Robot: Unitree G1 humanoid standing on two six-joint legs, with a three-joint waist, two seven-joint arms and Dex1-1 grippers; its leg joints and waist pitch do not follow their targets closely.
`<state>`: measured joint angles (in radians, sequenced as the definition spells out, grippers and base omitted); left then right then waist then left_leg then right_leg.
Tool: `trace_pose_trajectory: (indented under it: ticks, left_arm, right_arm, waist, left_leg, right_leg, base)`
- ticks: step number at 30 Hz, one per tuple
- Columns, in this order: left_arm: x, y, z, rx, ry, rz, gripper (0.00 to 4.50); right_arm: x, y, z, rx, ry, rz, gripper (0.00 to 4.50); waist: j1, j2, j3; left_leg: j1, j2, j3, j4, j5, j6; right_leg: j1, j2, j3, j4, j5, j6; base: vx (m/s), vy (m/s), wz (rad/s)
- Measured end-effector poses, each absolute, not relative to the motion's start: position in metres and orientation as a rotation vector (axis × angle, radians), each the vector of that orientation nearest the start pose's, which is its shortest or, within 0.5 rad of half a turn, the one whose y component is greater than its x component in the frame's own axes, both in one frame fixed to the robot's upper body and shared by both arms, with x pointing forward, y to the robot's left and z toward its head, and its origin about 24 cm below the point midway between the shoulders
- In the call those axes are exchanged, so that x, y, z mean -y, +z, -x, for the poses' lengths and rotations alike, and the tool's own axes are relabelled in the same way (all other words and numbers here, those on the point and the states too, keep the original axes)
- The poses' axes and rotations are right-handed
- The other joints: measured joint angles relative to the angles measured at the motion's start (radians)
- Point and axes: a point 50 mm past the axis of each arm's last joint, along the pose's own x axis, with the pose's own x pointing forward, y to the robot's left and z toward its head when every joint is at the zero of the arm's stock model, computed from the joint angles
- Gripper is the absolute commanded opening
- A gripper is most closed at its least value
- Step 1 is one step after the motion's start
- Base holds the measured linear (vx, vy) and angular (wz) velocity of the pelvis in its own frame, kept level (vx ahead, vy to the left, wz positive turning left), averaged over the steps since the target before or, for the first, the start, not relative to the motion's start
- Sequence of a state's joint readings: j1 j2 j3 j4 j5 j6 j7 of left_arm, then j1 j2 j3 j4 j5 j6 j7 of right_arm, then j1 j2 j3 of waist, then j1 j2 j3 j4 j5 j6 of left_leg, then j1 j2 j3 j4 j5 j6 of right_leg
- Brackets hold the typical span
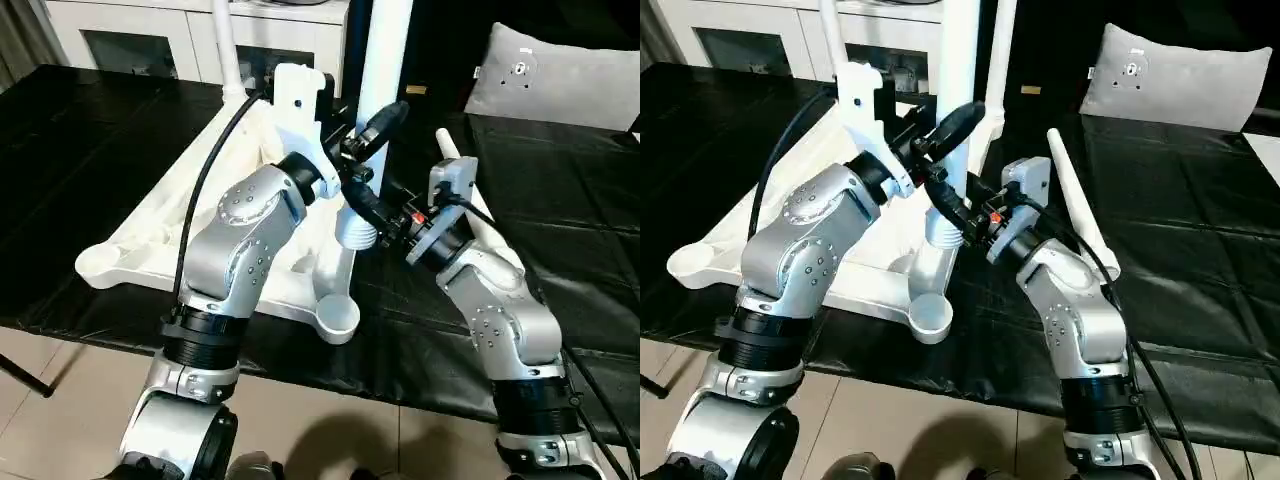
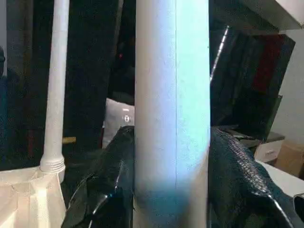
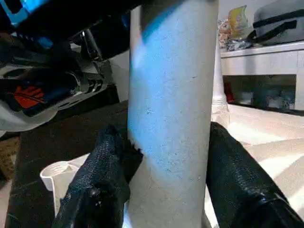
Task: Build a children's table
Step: Pick table leg
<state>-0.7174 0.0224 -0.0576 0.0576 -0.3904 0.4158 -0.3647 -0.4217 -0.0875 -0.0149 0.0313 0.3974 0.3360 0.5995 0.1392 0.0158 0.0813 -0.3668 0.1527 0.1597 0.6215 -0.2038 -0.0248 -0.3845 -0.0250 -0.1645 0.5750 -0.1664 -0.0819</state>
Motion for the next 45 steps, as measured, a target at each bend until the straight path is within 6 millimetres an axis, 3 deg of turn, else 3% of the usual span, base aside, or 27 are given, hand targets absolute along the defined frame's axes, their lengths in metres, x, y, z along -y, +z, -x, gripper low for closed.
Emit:
trace_pose_trajectory:
  ticks: [9,16,20,24,37,39,41,45]
  left_arm:
    - [-0.072,0.194,-0.334,0.122,-0.938,0.304,1.84]
    - [-0.074,0.201,-0.32,0.091,-1.254,0.511,1.83]
    - [-0.076,0.214,-0.31,0.124,-1.418,0.513,1.83]
    - [-0.075,0.22,-0.305,0.143,-1.497,0.498,1.83]
    - [-0.076,0.218,-0.305,0.128,-1.511,0.494,1.83]
    - [-0.077,0.217,-0.306,0.128,-1.497,0.476,1.83]
    - [-0.076,0.215,-0.308,0.12,-1.476,0.456,1.83]
    - [-0.077,0.214,-0.311,0.114,-1.44,0.401,1.83]
  right_arm:
    - [0.114,0.139,-0.304,0.075,0.974,-0.315,3.19]
    - [0.127,0.141,-0.294,-0.047,1.176,-0.402,3.69]
    - [0.129,0.151,-0.287,-0.059,1.308,-0.431,3.99]
    - [0.129,0.154,-0.28,-0.08,1.387,-0.445,3.63]
    - [0.126,0.153,-0.277,-0.113,1.429,-0.444,2.34]
    - [0.125,0.153,-0.278,-0.106,1.423,-0.419,2.3]
    - [0.126,0.152,-0.279,-0.106,1.402,-0.377,2.67]
    - [0.126,0.149,-0.281,-0.133,1.373,-0.334,2.84]
  waist:
    - [0.002,0.0,0.0]
    - [0.006,0.0,0.0]
    - [0.006,0.0,0.0]
    - [0.006,0.0,-0.001]
    - [0.007,0.0,-0.001]
    - [0.007,0.0,-0.001]
    - [0.006,0.0,-0.001]
    - [0.006,0.0,-0.001]
  left_leg:
    - [0.0,0.0,0.0,0.0,0.0,0.001]
    - [0.0,0.0,0.001,0.0,0.0,0.001]
    - [0.001,0.0,0.001,0.0,0.0,0.0]
    - [0.001,0.0,0.001,0.0,0.0,0.0]
    - [0.001,0.0,0.001,0.0,0.001,0.001]
    - [0.001,0.0,0.001,0.0,0.001,0.001]
    - [0.001,0.0,0.001,0.0,0.001,0.001]
    - [0.001,0.0,0.001,0.0,0.001,0.001]
  right_leg:
    - [0.0,0.0,0.0,0.0,0.0,0.0]
    - [0.0,0.0,0.0,0.001,0.0,-0.001]
    - [0.0,0.0,0.0,0.001,0.0,-0.001]
    - [0.001,0.0,0.0,0.001,0.0,-0.001]
    - [0.001,0.0,0.0,0.001,0.0,0.0]
    - [0.001,0.0,0.0,0.001,0.0,0.0]
    - [0.001,0.0,0.0,0.0,0.0,0.0]
    - [0.001,0.0,0.0,0.0,0.0,0.0]
  base:
    - [0.0,0.0,0.0]
    - [0.0,0.0,0.0]
    - [0.0,0.0,0.0]
    - [0.0,0.0,0.0]
    - [0.0,0.0,0.0]
    - [0.0,0.0,0.0]
    - [0.0,0.0,0.0]
    - [0.0,0.0,0.0]
